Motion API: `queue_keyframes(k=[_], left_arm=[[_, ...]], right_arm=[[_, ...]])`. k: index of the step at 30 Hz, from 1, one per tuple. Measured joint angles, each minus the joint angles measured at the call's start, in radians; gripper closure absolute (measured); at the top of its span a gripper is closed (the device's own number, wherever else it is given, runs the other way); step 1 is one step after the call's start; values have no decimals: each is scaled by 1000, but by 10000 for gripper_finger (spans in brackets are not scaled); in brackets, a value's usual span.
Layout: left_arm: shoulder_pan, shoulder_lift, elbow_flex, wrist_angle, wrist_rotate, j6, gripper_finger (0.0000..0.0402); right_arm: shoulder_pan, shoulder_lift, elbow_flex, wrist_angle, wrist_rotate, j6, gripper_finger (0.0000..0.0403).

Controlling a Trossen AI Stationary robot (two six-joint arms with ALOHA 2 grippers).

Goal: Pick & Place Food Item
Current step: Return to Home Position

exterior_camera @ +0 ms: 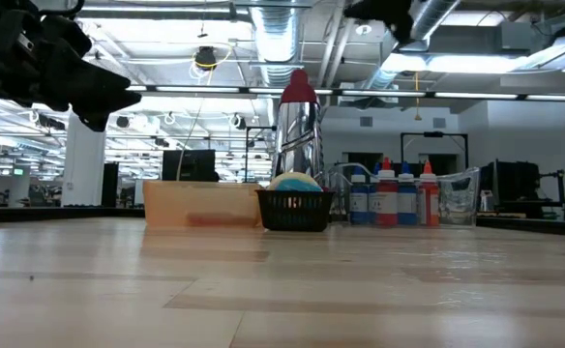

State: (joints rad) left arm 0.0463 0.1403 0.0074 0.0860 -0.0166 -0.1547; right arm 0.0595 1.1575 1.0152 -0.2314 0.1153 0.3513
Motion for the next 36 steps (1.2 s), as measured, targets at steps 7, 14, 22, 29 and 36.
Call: queue_keyframes(k=[7,14,22,29,36], left_arm=[[0,20,0,-1,0,0,247],[0,27,0,5,1,0,247],[0,27,0,7,2,0,247],[0,27,0,8,2,0,247],[0,27,0,9,2,0,247]], right_arm=[[-207,-177,-164,132,-395,-177,239],[-207,-497,-431,178,-407,-243,239],[-95,-842,-707,217,-244,-237,239],[-88,-1096,-843,206,-240,-212,239],[-88,-1154,-857,159,-200,-197,239]])
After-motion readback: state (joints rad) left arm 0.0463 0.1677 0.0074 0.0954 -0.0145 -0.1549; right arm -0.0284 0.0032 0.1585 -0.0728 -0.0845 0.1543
